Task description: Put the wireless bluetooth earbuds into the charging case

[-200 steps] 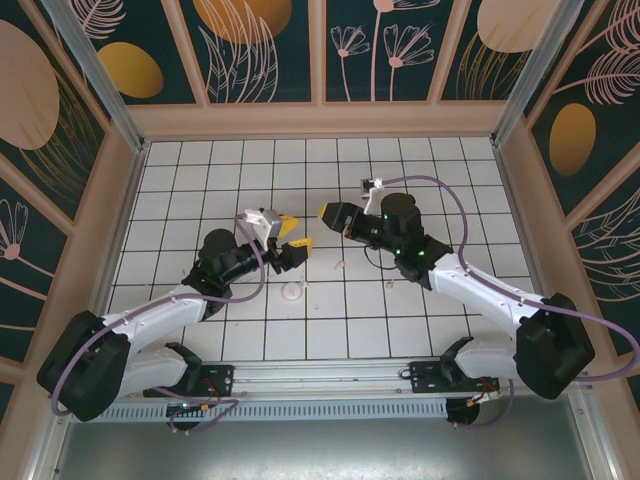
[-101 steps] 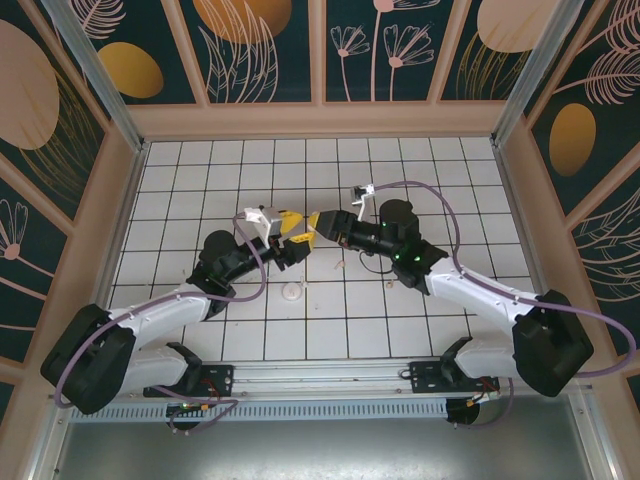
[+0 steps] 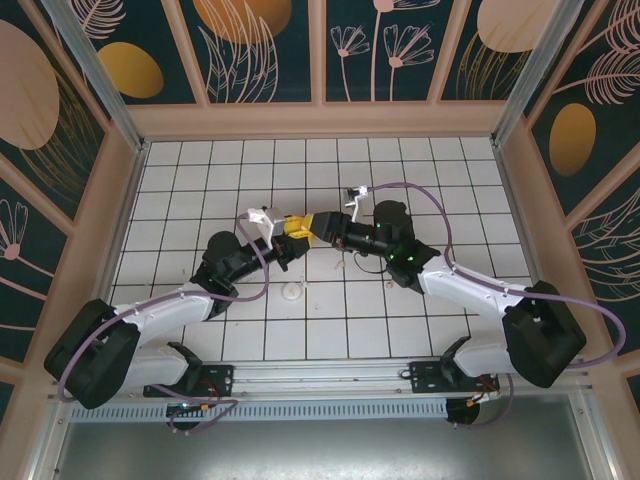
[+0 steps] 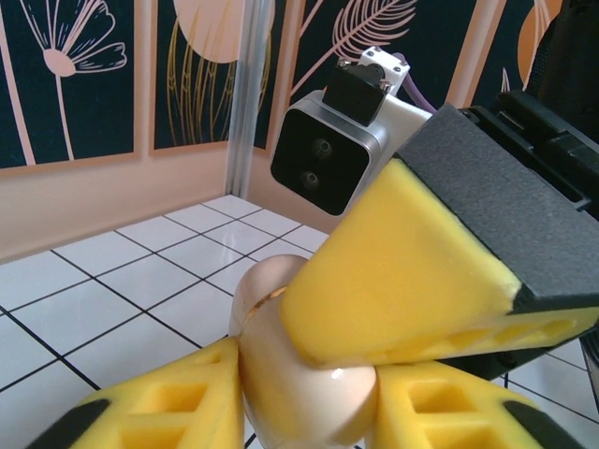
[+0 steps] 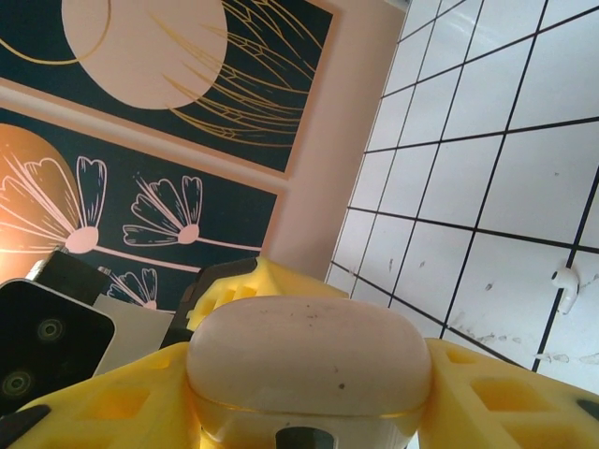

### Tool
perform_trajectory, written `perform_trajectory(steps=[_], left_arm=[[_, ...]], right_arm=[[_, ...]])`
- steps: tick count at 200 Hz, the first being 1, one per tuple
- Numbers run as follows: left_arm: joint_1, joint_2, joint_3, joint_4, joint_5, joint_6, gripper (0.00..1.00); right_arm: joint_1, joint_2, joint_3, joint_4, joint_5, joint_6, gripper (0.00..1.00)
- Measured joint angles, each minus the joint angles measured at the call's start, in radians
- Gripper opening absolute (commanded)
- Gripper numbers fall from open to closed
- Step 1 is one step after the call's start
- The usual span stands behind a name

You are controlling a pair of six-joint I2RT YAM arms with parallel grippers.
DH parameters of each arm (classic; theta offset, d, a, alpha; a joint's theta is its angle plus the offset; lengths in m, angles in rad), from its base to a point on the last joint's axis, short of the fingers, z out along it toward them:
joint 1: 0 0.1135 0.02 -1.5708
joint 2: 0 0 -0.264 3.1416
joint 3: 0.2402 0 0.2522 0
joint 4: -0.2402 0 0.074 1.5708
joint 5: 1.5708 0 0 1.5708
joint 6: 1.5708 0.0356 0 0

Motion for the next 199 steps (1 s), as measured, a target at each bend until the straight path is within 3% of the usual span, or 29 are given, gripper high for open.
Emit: perform_trajectory(steps=[29,59,89,105,138,199], left_arm=[[0.0,0.0,0.0,0.0,-0.003,0.006,0.23],[-0.001,0.0,0.0,-0.002,-0.002,0.003,0.22],[-0.001,0.0,0.001,-0.002,-0.002,-0.004,0.22],[-0.001,0.005,0.011,0.001,0.009,-0.019,0.22],[-0.001,0.051,0.061,0.008,0.097,-0.051,0.24],[-0.001,0.069,0.145,0.006,0.306,-0.065,0.22]], right_arm=[[0.0,0.0,0.0,-0.002,0.007,-0.001,0.58],[0.001,-0.016,0.001,-0.043,0.02,-0.06,0.79],[-0.014,-0.101,-0.002,-0.119,0.074,-0.167,0.84],[-0.043,-0.182,-0.022,-0.132,0.107,-0.238,0.83],[-0.131,-0.376,-0.129,-0.089,0.101,-0.449,0.68],[-0.208,-0.439,-0.159,-0.169,-0.132,-0.949,0.56]])
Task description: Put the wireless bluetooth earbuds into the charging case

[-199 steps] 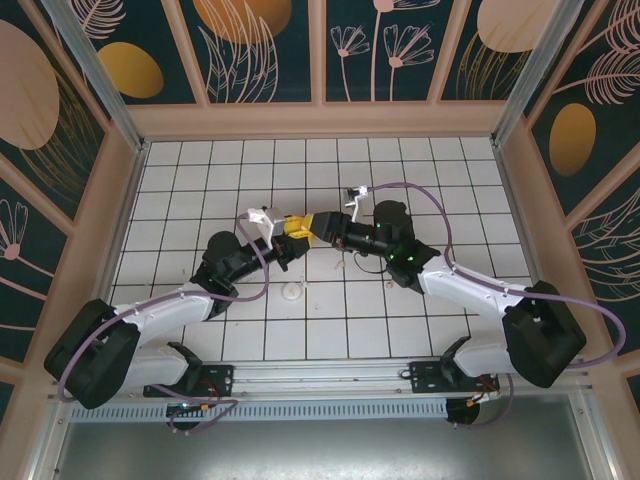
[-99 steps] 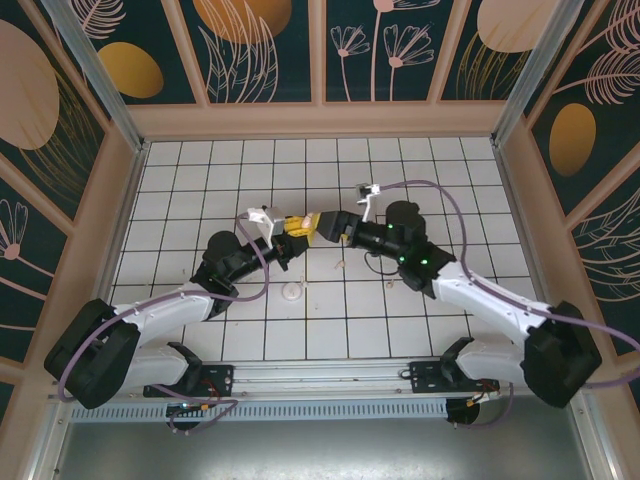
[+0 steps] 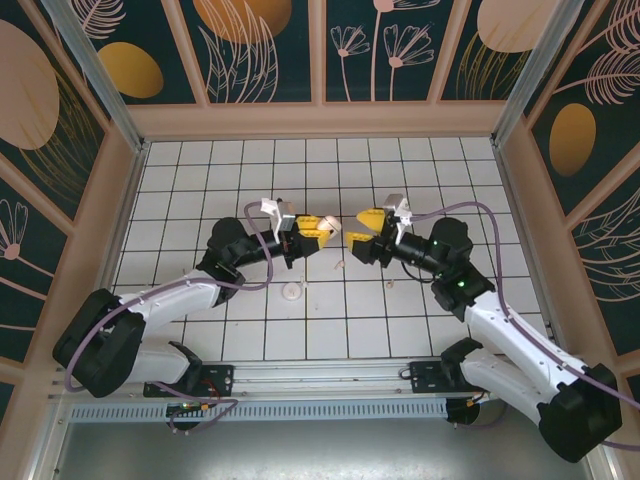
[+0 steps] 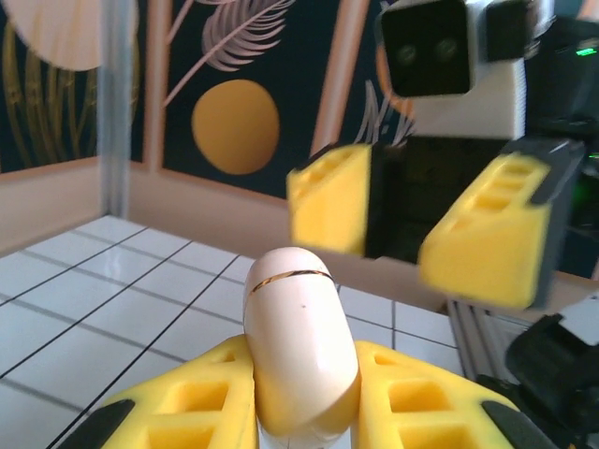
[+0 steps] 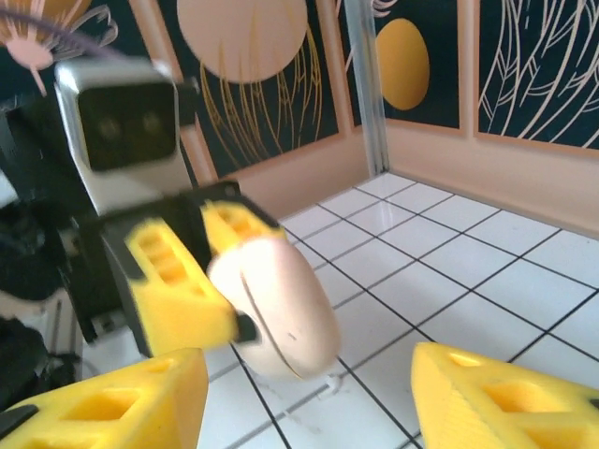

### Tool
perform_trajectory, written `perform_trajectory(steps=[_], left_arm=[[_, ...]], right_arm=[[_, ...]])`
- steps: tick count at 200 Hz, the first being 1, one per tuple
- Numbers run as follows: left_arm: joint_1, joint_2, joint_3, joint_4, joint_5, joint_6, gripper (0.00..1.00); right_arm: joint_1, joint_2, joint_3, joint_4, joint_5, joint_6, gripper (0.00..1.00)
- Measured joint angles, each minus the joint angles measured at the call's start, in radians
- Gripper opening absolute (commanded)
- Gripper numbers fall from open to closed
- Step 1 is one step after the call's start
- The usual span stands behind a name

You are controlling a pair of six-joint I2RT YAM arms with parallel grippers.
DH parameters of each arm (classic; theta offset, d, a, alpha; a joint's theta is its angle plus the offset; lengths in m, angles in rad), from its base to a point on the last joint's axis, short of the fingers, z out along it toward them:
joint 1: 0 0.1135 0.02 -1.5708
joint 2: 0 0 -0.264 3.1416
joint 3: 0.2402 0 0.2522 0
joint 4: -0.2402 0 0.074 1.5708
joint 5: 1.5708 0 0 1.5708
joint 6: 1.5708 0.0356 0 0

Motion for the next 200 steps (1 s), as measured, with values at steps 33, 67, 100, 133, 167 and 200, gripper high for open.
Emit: perform_trajectory(steps=[33,67,100,133,167,200], left_arm=[[0.0,0.001,0.039,0.002,0.097,0.0,0.23],[0.0,0.01,0.039,0.002,0.153,-0.004,0.22],[0.0,0.01,0.04,-0.006,0.182,0.004,0.22],[0.0,0.01,0.043,-0.009,0.204,0.008,0.21],[-0.001,0.01,0.047,-0.02,0.224,0.019,0.22],[-0.001,0.006,0.053,-0.069,0.222,0.053,0.4]], right_arm=[[-0.046,0.04,0.038,-0.049,-0.162,-0.138,0.56],[-0.045,0.083,0.085,-0.083,-0.317,-0.236,0.55],[-0.045,0.132,0.123,-0.109,-0.408,-0.287,0.5],[-0.047,0.177,0.166,-0.157,-0.455,-0.335,0.39],[-0.055,0.21,0.207,-0.227,-0.488,-0.388,0.22],[-0.061,0.218,0.225,-0.296,-0.495,-0.439,0.2]])
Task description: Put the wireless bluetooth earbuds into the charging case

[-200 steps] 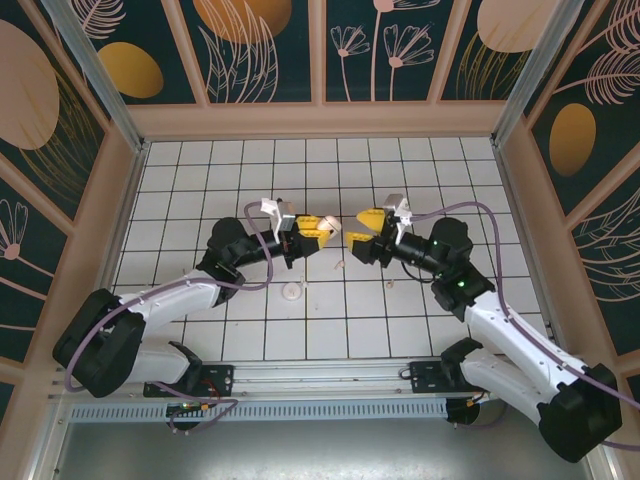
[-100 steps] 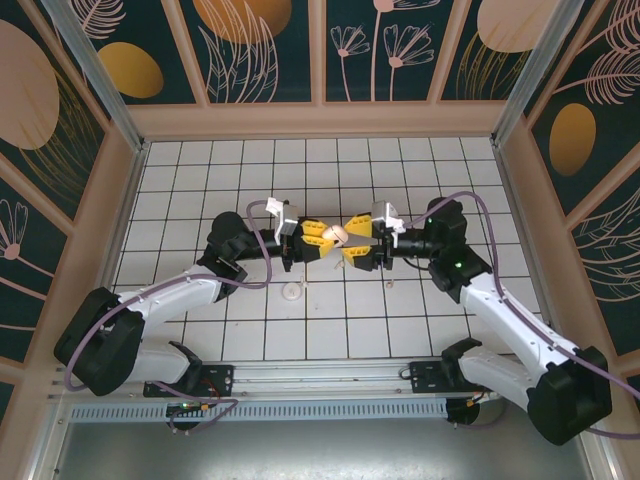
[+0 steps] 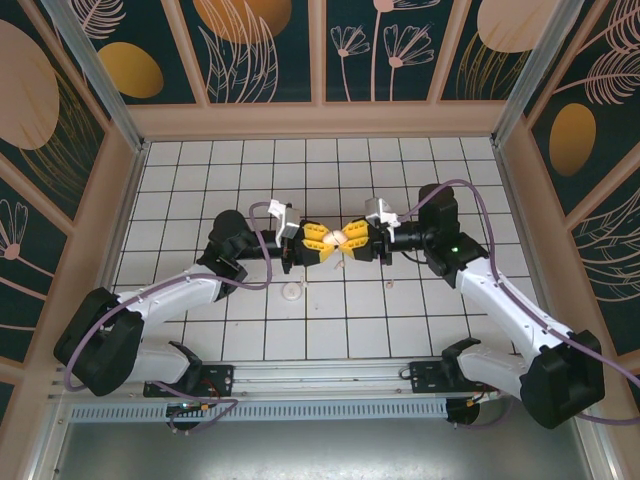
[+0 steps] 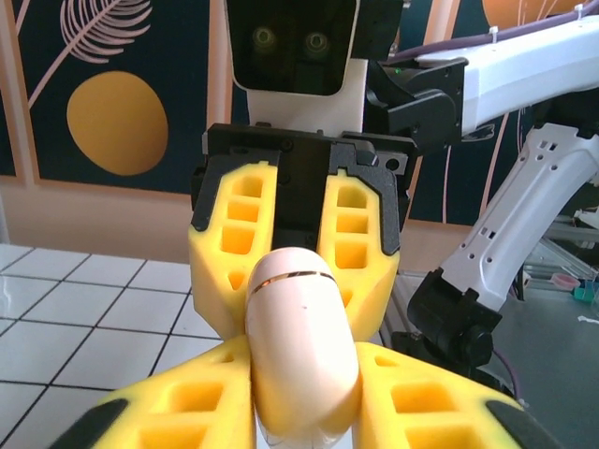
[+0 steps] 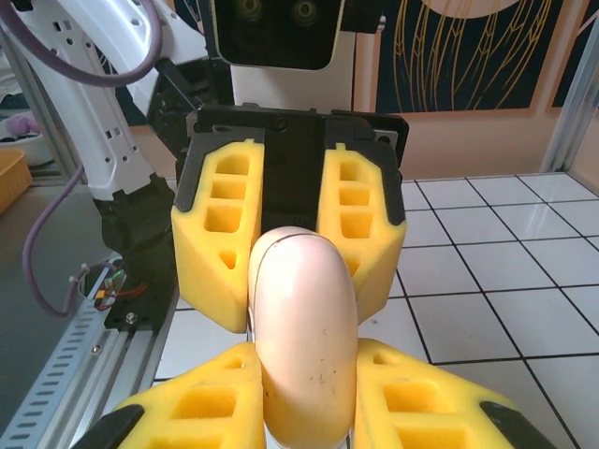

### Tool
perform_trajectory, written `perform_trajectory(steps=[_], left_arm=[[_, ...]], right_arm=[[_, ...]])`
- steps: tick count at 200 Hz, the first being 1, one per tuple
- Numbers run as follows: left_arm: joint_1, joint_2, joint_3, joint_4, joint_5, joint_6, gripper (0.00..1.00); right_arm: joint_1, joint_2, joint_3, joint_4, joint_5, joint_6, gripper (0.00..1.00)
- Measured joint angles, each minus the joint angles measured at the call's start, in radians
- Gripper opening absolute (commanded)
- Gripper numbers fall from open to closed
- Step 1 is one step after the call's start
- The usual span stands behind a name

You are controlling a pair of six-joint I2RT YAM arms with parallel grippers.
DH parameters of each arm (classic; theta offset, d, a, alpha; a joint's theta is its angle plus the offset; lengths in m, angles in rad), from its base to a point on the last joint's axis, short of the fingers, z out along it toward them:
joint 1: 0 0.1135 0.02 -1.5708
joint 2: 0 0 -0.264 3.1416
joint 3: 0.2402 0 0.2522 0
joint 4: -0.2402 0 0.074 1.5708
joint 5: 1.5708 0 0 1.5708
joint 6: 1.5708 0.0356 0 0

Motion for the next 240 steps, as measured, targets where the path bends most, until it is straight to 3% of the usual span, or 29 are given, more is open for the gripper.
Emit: perform_trajectory(steps=[11,23,67,115,178,240], left_arm=[[0.0,-0.009,0.008,-0.049,-0.016,0.042,0.5],[-0.001,-0.023,0.027,-0.134,-0.044,0.094,0.53],[-0.005,-0.093,0.13,-0.53,-0.179,0.384,0.56],[-0.004,-0.107,0.167,-0.813,-0.253,0.588,0.58],[-0.004,-0.097,0.168,-0.932,-0.248,0.678,0.57],[-0.004,-0.051,0.179,-0.94,-0.214,0.678,0.53]], right_arm=[[0.0,0.0,0.004,-0.026,0.002,-0.018,0.2],[0.0,0.0,0.01,-0.061,0.004,-0.037,0.21],[-0.009,0.0,0.047,-0.203,0.101,-0.134,0.21],[0.0,0.012,0.075,-0.362,0.217,-0.263,0.21],[0.124,0.101,0.168,-0.509,0.4,-0.369,0.21],[0.158,0.125,0.179,-0.506,0.416,-0.393,0.21]])
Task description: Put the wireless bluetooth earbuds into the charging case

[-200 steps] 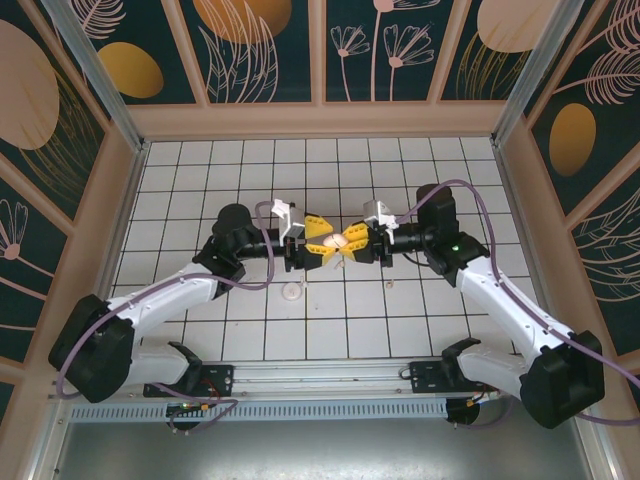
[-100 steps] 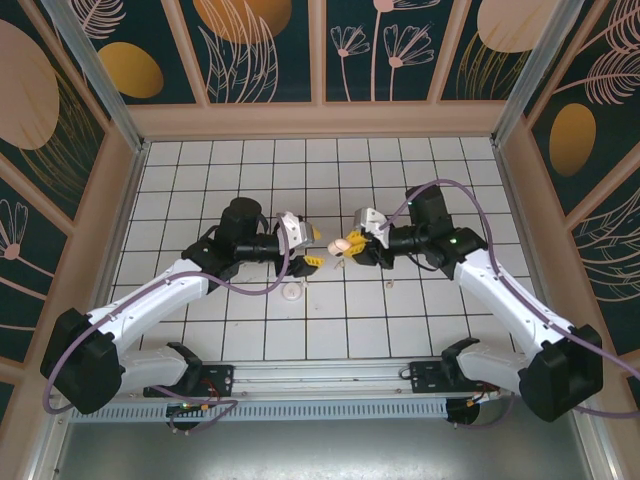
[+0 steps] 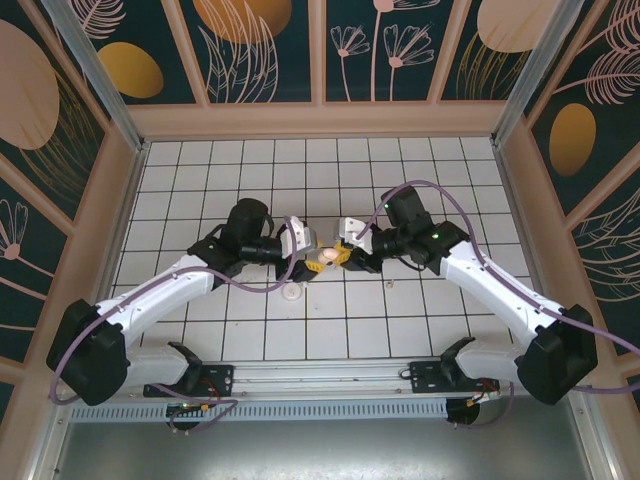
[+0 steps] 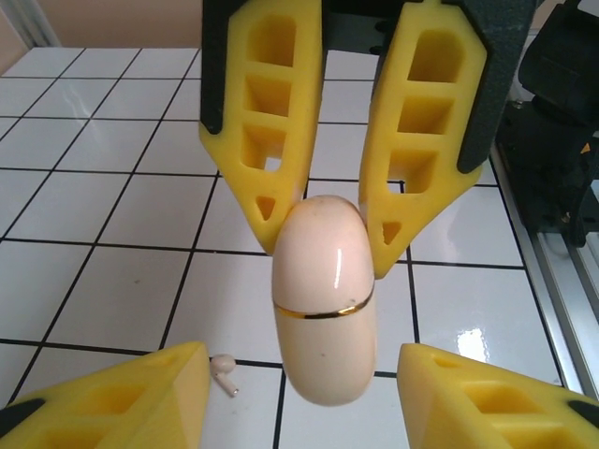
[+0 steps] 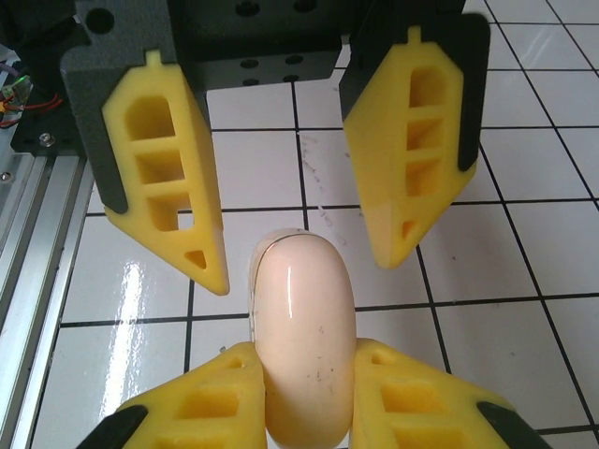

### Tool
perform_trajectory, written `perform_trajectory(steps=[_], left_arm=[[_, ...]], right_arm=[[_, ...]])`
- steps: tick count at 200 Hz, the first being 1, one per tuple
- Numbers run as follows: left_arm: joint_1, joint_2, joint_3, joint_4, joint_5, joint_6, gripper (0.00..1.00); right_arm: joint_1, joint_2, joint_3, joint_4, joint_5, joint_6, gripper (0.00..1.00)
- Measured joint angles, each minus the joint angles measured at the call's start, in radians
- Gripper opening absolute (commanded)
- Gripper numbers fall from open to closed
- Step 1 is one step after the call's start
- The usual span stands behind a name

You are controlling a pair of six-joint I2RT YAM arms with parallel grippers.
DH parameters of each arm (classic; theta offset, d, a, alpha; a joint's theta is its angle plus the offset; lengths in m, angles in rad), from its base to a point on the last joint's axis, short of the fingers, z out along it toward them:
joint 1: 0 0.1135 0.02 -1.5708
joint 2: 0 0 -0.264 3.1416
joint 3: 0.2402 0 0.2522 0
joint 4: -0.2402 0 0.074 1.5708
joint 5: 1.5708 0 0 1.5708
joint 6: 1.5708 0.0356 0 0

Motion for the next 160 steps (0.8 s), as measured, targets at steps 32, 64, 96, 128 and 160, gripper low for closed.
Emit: perform_trajectory(steps=[32,64,96,128,160], left_arm=[[0.0,0.01,0.001,0.0,0.024,-0.002,0.52],[0.0,0.01,0.001,0.002,0.048,-0.011,0.43],[0.0,0.01,0.001,0.01,0.061,-0.026,0.36],[0.0,0.01,0.001,0.012,0.06,-0.03,0.45],[0.0,0.012,0.002,0.012,0.059,-0.031,0.41]], right_arm=[[0.001,0.007,0.002,0.008,-0.003,0.0,0.21],[0.005,0.02,0.002,0.011,-0.012,0.0,0.21],[0.013,0.032,0.002,0.022,-0.016,0.0,0.21],[0.015,0.032,0.002,0.04,-0.019,0.0,0.21],[0.015,0.032,0.002,0.055,-0.02,0.0,0.21]])
